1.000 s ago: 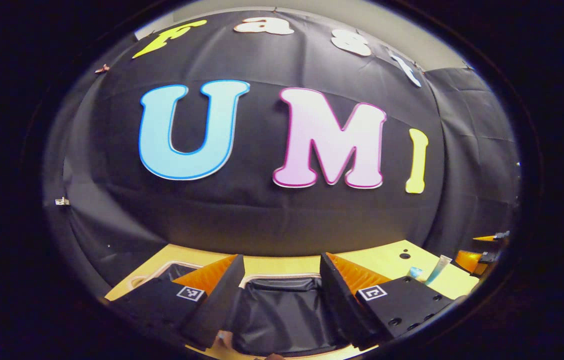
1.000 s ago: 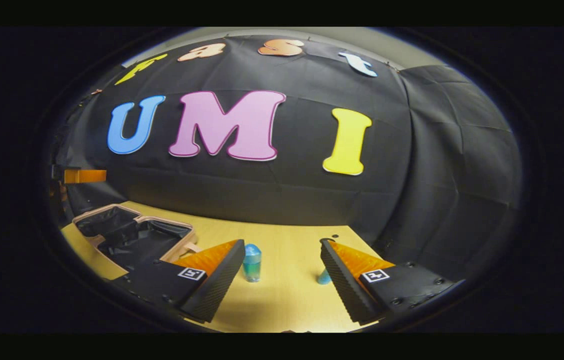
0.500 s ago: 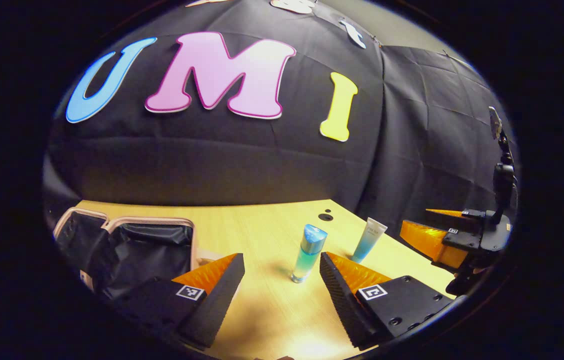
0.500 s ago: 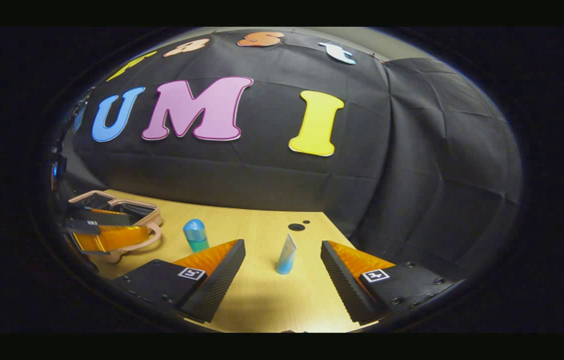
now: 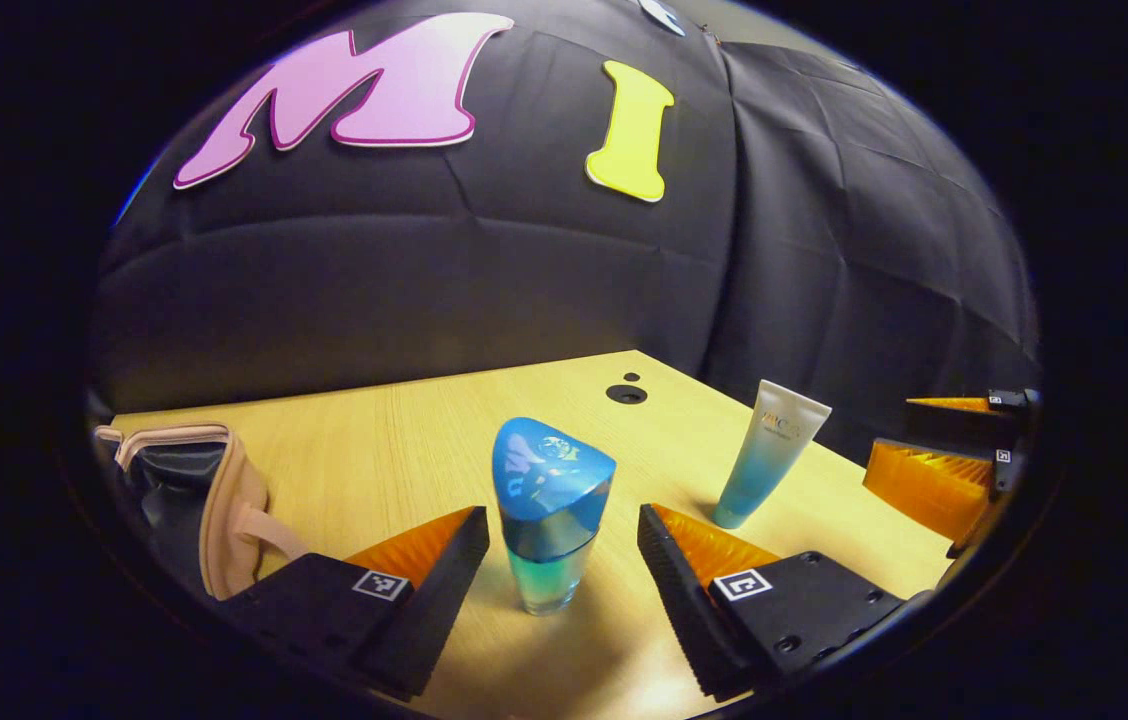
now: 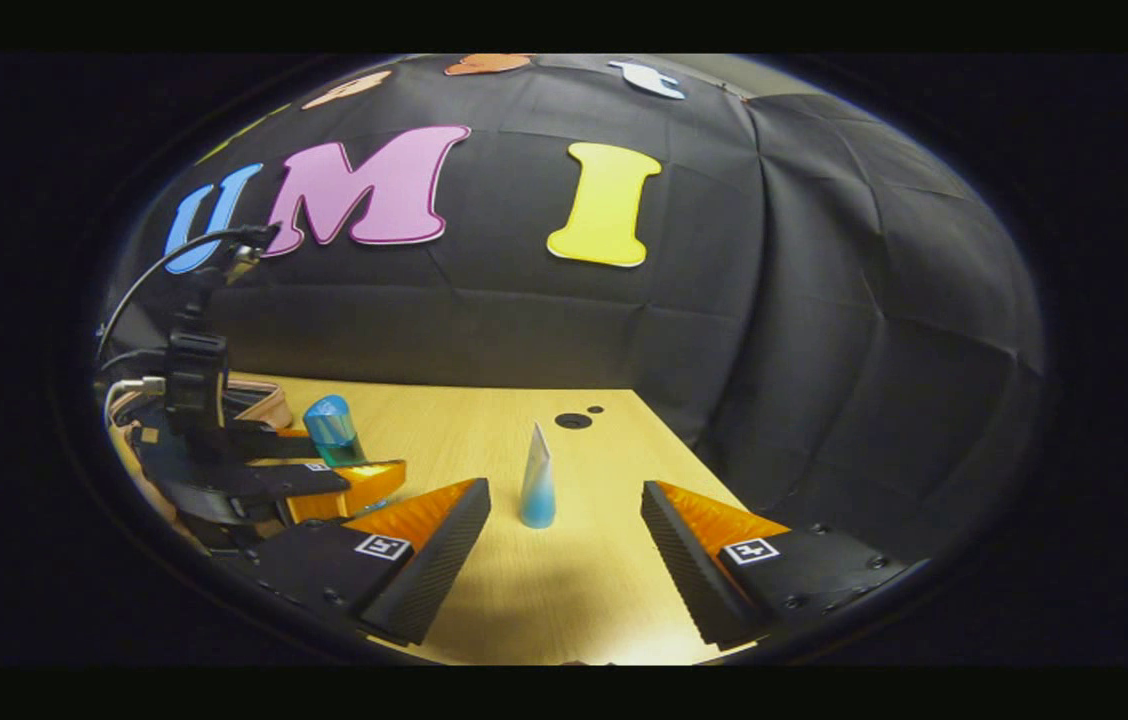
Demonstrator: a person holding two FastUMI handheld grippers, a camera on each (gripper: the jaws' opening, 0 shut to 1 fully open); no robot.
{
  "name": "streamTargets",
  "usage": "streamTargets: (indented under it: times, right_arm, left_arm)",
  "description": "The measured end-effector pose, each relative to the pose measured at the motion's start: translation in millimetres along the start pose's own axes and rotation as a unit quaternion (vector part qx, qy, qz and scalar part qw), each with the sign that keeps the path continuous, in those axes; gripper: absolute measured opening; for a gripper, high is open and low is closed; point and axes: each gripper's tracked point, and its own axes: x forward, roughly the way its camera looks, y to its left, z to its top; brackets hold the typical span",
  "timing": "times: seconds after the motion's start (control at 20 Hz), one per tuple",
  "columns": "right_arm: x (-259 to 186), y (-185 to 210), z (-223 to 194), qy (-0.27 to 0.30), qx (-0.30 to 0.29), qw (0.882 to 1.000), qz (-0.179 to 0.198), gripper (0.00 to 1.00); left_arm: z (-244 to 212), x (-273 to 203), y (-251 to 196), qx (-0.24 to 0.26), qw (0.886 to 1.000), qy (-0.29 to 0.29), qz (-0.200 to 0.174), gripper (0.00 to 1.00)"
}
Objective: First open the suitcase, pack the skin care products into it, and then close the suitcase.
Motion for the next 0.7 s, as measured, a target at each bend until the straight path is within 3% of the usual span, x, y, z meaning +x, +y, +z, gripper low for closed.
streamTargets:
  times: [0.3, 0.35, 0.7]
  right_arm:
    - [27, 9, -10, 0.008, -0.002, 1.000, 0.002, 0.97]
    - [32, 9, -12, 0.007, -0.003, 1.000, 0.001, 0.97]
    - [82, 19, -37, 0.027, -0.002, 1.000, -0.013, 0.97]
  left_arm:
    - [-18, 19, 9, 0.003, 0.999, 0.031, 0.041, 0.58]
    - [-16, 18, 8, -0.001, 0.999, 0.029, 0.037, 0.46]
    - [-23, -1, 14, -0.021, 0.999, 0.030, 0.027, 0.46]
